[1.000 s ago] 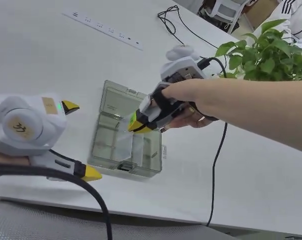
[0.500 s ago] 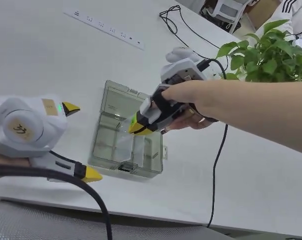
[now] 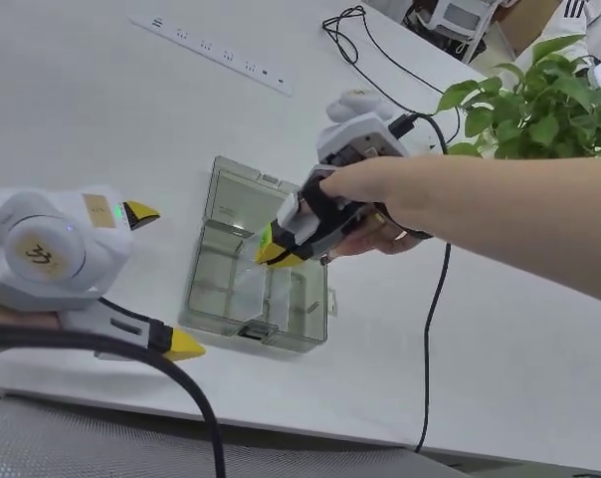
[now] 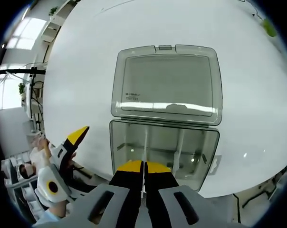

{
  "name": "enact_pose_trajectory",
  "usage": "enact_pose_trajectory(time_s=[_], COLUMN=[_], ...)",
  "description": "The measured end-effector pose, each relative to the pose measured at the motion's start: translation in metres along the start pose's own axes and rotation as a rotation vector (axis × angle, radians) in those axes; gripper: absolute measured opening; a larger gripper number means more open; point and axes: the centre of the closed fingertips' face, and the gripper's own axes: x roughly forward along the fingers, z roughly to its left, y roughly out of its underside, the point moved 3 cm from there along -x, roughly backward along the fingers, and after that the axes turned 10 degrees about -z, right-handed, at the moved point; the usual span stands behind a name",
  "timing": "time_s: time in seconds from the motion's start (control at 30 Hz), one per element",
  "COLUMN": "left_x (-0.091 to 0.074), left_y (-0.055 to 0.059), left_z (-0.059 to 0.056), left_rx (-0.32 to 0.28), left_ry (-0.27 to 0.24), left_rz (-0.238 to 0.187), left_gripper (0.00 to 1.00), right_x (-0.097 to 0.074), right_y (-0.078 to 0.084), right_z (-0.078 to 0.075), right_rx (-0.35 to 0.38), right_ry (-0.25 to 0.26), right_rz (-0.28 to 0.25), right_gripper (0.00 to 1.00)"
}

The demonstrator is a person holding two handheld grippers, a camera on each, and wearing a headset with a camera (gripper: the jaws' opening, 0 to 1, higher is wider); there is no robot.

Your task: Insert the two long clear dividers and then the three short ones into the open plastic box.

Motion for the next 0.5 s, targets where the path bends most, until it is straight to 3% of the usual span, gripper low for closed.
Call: enact_pose_trajectory(time_s=[0.5], left_x=[0.0004], left_y=[0.0018], left_z=[-0.0022], left_rx=[-0.004], left_ry=[0.004], left_rz=[0.003], left_gripper=[0.96], right_x=[0.0023], right_y=[-0.0009], right_z=[0.003], right_rx=[-0.007], right_ry=[0.006], right_rz=[0.021], right_gripper=[0.02])
